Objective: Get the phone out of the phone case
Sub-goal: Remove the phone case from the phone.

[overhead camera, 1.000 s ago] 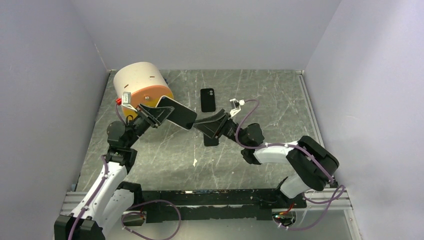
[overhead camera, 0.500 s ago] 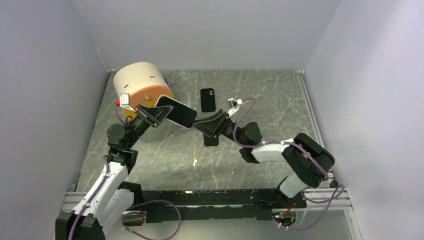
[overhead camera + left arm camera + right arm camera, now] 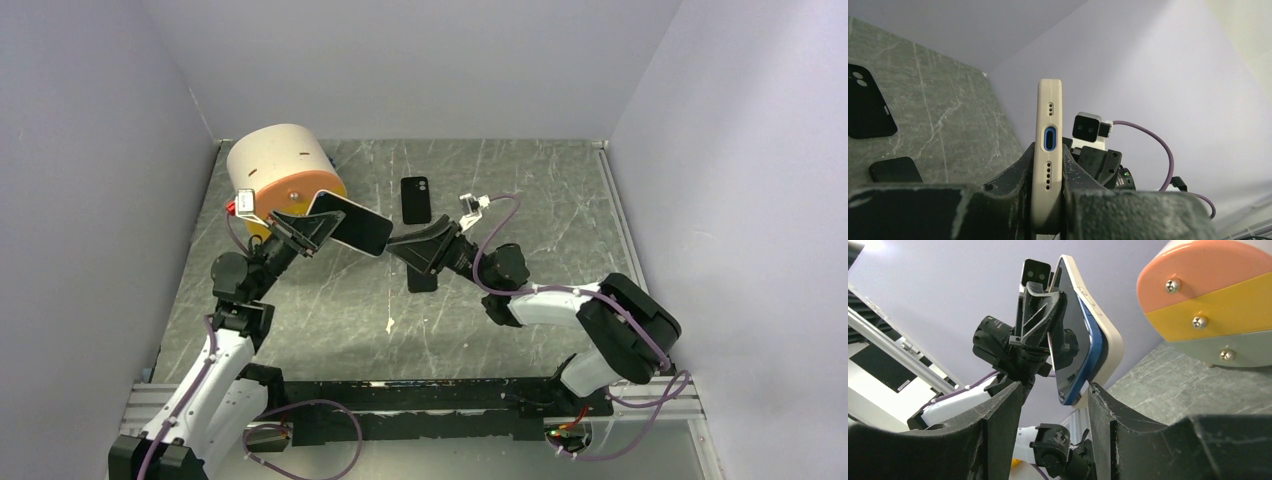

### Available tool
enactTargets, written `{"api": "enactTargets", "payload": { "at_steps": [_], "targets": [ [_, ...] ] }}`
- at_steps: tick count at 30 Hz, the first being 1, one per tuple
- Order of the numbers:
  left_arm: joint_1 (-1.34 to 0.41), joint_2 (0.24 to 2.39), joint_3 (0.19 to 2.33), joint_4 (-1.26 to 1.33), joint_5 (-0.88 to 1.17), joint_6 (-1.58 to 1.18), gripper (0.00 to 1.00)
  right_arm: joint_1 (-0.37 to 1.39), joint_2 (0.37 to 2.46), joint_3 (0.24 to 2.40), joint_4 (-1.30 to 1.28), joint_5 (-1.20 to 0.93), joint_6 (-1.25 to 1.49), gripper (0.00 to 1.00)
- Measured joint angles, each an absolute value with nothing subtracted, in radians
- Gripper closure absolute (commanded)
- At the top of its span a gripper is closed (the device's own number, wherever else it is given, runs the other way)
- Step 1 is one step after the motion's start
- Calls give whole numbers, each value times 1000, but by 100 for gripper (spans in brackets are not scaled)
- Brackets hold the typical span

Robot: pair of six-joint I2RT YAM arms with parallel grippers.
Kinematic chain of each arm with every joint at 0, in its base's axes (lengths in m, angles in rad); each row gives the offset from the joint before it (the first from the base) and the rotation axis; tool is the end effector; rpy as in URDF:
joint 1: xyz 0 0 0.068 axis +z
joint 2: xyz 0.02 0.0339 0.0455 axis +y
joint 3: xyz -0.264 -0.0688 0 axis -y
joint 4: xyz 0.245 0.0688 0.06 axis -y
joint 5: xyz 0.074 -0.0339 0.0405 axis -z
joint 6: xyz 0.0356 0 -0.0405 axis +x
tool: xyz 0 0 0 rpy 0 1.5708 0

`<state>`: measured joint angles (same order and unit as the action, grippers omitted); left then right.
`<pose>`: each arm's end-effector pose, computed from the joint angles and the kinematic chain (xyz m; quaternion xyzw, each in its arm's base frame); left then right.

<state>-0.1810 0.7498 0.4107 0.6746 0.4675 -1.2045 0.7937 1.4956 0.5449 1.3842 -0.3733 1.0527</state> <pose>0.1719 -0.0478 0.3033 -0.1112 0.5837 -0.6097 0.5246 0.1931 0.2149 0.2572 -0.0867 0.5449 0.7206 0.4198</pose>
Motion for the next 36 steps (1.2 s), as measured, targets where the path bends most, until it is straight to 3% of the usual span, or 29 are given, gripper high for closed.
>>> {"api": "enactTargets", "payload": {
  "at_steps": [30,36],
  "targets": [
    [-199,801,374,784,464,-1279,97,795,1537,553,1442,-381,1086,44],
    [-214,802,357,819,453,-1291,97,796,1564,570,1468,-396,1107,48]
  ]
}}
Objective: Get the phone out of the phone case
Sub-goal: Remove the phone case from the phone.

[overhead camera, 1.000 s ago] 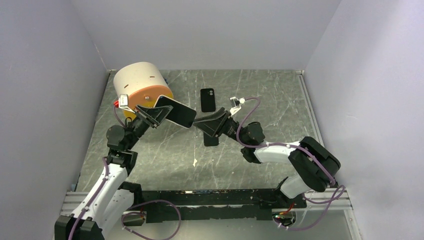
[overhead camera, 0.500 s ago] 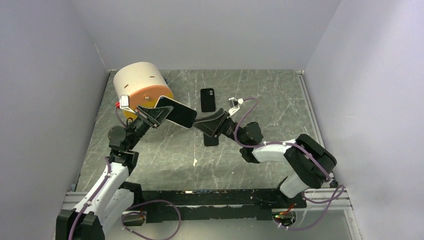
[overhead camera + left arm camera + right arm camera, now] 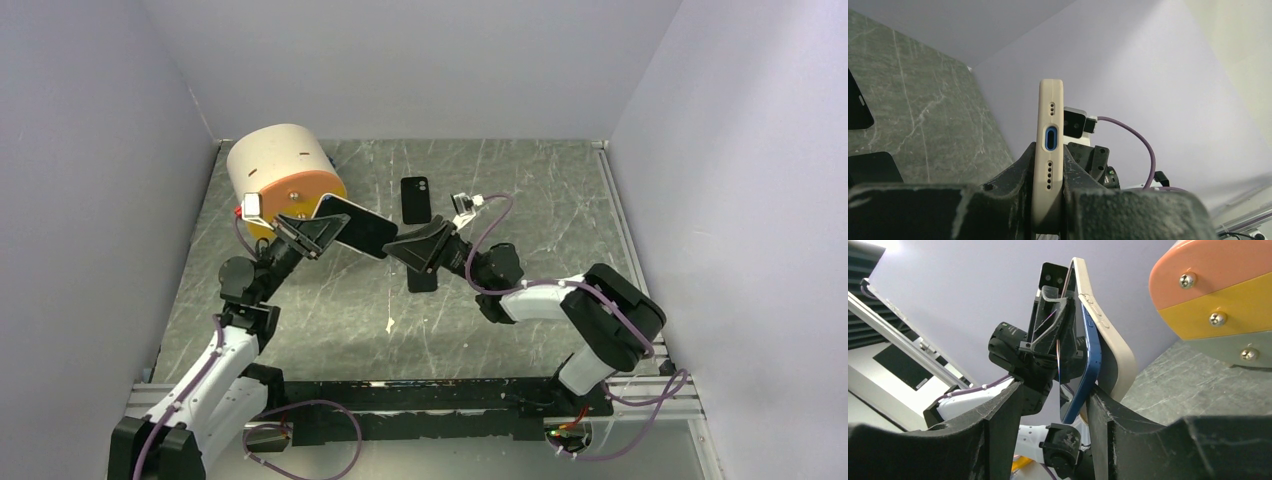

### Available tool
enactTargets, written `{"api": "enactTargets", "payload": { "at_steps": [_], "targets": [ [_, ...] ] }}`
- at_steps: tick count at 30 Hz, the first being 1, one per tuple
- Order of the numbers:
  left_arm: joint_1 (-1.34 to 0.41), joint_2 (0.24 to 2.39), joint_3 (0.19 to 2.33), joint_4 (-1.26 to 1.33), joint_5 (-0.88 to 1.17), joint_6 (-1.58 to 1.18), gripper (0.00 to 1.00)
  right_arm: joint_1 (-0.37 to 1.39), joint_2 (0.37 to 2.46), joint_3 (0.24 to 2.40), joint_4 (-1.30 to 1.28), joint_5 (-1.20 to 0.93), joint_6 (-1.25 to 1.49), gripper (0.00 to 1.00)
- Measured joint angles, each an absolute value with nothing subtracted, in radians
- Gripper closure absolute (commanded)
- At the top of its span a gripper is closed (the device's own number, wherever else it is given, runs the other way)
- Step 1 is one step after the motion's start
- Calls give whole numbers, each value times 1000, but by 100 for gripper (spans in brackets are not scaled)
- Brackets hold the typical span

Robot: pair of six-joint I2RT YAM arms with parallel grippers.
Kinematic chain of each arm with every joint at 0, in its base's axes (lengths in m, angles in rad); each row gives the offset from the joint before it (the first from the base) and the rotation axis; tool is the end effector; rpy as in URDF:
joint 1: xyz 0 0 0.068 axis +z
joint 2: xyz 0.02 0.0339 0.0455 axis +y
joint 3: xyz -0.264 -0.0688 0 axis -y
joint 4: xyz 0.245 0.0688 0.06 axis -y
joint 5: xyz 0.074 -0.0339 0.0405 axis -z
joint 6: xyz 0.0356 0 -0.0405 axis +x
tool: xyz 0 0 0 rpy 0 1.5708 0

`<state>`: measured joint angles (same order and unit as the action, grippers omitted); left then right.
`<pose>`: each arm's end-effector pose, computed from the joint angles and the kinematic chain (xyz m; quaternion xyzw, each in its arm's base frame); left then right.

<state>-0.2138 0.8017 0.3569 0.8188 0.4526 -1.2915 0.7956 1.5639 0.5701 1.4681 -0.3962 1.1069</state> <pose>0.1746 -0.0538 0.2907 -0.1226 0.5663 -0.6426 0.5013 0.1982 0.2219 0.2537 -0.0867 0.5309 0.7408 0.4024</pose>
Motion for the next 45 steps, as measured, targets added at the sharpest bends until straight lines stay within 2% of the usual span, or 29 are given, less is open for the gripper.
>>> {"api": "enactTargets", "payload": {
  "at_steps": [10,12,15,20,29,31,37,45],
  "targets": [
    [-264,824,330,874,404,-1290,98,791,1590,591,1479,-418,1134,59],
    [-277,841,327,900,396,-1290,98,789,1591,598,1470,-422,1134,66],
    [-284,856,320,931,394,-1290,96,784,1592,606,1448,-430,1131,82],
    [-296,832,320,911,397,-1258,86,753,1592,606,1436,-480,1151,100],
    [-308,765,326,681,434,-1108,47,674,1565,571,1391,-600,1147,100],
    [-308,770,331,620,452,-1063,42,637,1542,558,1353,-623,1136,100],
    [-308,788,422,414,501,-911,36,537,1420,546,1130,-712,1044,100],
    [-308,819,610,142,534,-709,35,461,1239,627,540,-786,673,100]
  ]
}}
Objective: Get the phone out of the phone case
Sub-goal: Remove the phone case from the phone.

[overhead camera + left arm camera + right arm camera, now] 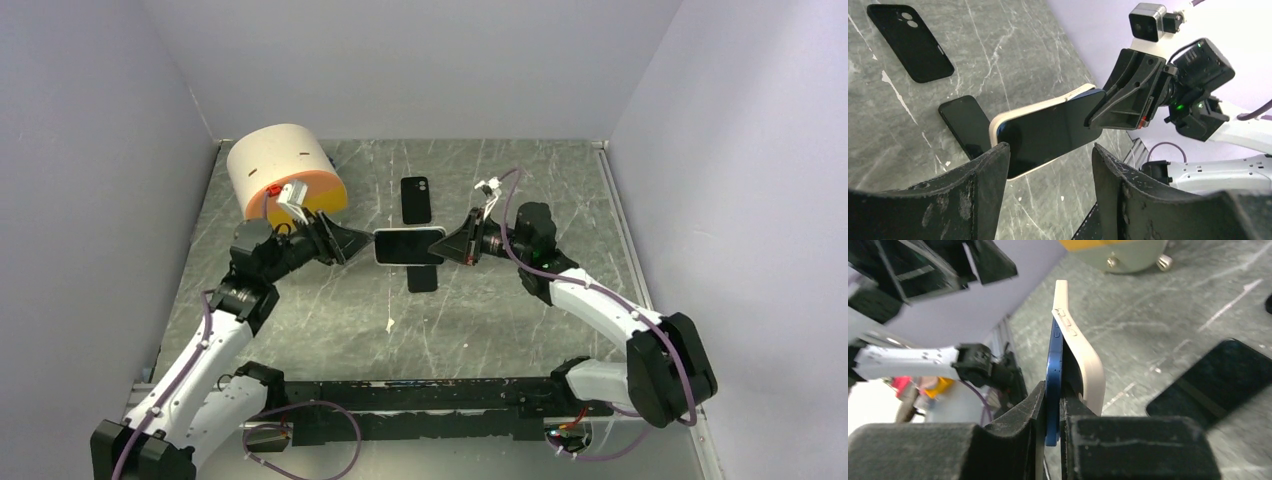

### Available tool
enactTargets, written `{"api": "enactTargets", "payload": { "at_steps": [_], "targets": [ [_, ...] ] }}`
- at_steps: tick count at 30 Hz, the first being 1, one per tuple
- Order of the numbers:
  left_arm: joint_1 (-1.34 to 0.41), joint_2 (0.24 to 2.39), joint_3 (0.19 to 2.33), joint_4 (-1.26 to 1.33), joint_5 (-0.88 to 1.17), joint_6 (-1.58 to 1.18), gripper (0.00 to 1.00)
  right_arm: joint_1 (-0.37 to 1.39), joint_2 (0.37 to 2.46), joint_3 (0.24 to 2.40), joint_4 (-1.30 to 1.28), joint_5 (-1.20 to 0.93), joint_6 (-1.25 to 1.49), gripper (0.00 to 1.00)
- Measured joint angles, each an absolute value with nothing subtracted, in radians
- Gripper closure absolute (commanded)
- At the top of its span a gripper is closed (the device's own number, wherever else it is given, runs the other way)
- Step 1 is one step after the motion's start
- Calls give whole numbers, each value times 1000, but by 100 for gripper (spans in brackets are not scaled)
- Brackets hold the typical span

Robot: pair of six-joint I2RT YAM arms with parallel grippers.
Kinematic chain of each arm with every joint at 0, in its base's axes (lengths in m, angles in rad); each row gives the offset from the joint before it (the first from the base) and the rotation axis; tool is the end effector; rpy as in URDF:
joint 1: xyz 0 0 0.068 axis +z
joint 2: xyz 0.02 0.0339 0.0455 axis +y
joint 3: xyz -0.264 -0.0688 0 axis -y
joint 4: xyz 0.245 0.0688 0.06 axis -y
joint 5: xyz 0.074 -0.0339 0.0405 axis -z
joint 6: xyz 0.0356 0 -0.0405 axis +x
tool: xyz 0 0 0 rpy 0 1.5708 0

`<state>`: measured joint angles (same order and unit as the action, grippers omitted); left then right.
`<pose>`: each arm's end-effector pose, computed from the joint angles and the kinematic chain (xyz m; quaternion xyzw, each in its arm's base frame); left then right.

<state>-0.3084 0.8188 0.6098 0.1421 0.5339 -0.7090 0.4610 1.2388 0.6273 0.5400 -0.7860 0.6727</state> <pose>0.1814 -0.0768 0.3072 0.0364 0.7263 -0.4892 0.4816 0.2287 0.1417 0.2645 -0.1880 0.6999 0.5745 0.3805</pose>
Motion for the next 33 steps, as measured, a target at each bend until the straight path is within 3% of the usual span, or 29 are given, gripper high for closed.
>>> {"api": "enactTargets", "payload": {
  "at_steps": [9,18,26,33],
  "targets": [
    [-308,955,778,-43,654,-604,36,459,1227,767,90,-842,284,100],
    [-337,1132,843,-47,842,-613,39,474,1301,924,-130,-973,-23,100],
    [-424,1187,884,-43,867,-609,49,535,1381,1061,-334,-1007,-263,100],
    [-427,1209,884,-12,859,-610,51,569,1386,1084,-417,-1014,-353,100]
  ]
}}
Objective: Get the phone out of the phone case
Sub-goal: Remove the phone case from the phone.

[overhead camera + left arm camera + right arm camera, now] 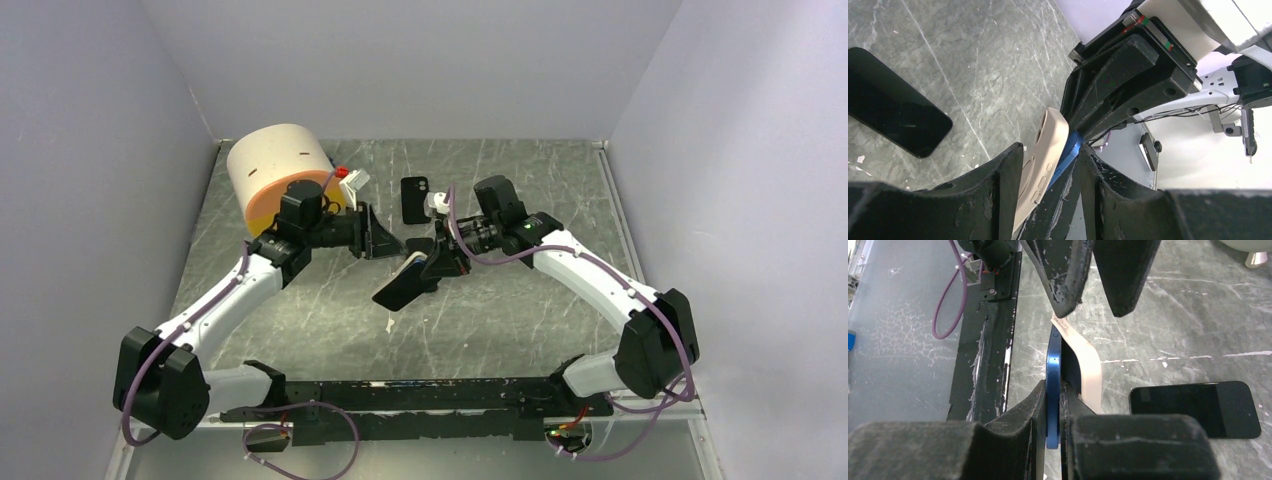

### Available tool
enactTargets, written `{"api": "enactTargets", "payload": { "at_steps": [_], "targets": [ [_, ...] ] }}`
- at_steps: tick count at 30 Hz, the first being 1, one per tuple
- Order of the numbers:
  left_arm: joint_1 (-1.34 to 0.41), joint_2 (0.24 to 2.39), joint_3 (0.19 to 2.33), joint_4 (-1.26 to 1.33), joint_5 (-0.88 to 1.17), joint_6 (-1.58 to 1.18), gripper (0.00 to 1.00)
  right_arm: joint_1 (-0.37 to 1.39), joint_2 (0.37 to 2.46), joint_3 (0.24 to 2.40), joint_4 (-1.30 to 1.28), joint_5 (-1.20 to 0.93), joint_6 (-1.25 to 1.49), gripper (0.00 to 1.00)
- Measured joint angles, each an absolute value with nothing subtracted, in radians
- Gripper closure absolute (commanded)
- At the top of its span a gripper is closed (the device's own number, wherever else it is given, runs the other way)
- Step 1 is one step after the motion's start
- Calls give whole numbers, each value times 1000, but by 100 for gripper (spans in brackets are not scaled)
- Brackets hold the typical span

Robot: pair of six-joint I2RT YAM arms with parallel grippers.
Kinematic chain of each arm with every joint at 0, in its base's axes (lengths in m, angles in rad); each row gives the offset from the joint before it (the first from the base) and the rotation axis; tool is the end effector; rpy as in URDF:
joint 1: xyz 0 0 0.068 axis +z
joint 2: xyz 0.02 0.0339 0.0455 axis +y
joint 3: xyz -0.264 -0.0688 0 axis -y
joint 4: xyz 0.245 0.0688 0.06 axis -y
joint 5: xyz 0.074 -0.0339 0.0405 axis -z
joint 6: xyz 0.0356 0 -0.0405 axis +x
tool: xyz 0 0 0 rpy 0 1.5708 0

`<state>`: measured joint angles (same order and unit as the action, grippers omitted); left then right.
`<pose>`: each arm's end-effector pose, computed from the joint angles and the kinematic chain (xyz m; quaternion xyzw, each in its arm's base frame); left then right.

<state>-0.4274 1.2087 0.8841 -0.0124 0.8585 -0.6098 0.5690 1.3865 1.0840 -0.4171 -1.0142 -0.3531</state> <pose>0.2342 -0.1363 0.3069 0.1722 0.7605 -0.5556 0.2886 0.2307 0.1834 0.2961 -0.5338 0.6238 0.4786 0.3112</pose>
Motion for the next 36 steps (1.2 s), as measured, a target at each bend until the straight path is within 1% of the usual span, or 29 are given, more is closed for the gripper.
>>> {"api": "enactTargets", "payload": {
  "at_steps": [6,12,19,23,29,36],
  "targets": [
    [-465,1241,884,-6,847,-602,52,578,1388,1102,-449,-1016,-386,100],
    [-495,1257,889,-13,827,-580,59,580,1395,1113,-479,-1026,-402,100],
    [-511,1266,900,-36,806,-555,60,581,1396,1113,-487,-1024,-402,100],
    [-514,1274,902,-35,807,-545,58,581,1396,1113,-494,-1018,-402,100],
    [-515,1282,902,-23,831,-543,52,583,1396,1113,-497,-1024,-401,100],
    [-515,1283,898,-6,839,-530,51,583,1396,1119,-501,-1034,-401,100]
  ]
}}
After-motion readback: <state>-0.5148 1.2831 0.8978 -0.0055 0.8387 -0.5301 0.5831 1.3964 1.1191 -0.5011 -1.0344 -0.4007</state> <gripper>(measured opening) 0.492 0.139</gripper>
